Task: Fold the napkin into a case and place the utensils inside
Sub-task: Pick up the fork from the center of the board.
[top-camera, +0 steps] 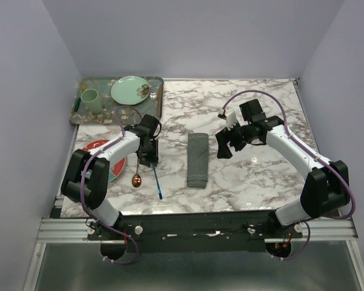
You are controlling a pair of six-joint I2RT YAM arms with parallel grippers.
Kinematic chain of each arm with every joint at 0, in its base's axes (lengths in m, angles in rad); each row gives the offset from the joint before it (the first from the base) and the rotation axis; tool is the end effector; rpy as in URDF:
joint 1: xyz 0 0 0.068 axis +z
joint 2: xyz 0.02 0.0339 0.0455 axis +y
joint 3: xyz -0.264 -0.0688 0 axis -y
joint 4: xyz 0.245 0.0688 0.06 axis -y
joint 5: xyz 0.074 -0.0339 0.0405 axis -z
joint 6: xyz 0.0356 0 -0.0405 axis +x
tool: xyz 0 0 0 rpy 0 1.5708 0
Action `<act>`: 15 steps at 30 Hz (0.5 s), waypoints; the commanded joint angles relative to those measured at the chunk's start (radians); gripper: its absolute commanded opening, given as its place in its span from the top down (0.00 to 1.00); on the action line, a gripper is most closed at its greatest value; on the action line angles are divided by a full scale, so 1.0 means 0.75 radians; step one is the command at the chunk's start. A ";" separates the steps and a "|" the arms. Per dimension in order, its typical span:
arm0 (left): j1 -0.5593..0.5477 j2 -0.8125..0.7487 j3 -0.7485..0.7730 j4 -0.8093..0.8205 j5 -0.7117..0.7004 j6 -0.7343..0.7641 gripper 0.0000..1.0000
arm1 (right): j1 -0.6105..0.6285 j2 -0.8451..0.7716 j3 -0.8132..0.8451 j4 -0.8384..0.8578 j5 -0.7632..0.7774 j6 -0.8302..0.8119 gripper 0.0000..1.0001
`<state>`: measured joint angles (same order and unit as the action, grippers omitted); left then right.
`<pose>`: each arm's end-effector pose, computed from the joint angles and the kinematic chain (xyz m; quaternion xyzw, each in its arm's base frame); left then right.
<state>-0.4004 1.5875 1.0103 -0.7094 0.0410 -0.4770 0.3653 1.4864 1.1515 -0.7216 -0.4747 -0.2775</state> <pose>0.2694 -0.1156 0.1889 -0.0350 0.9891 -0.0785 0.1196 0.2752 0.1227 0.2607 -0.3537 0.8730 0.2380 0.2370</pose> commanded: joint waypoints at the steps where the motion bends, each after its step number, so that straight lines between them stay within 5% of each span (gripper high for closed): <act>1: -0.014 0.080 0.038 0.007 -0.042 -0.059 0.60 | -0.010 -0.012 -0.003 0.027 0.030 -0.002 0.00; 8: -0.022 0.192 0.087 -0.024 -0.038 -0.076 0.66 | -0.017 0.010 0.011 0.029 0.015 -0.008 0.00; 15: -0.023 0.223 0.193 -0.024 -0.040 -0.098 0.98 | -0.035 0.106 0.062 0.070 -0.030 0.026 0.00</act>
<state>-0.4088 1.7401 1.0840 -0.7547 0.0166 -0.5228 0.3511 1.5005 1.1534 -0.7124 -0.4744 -0.2779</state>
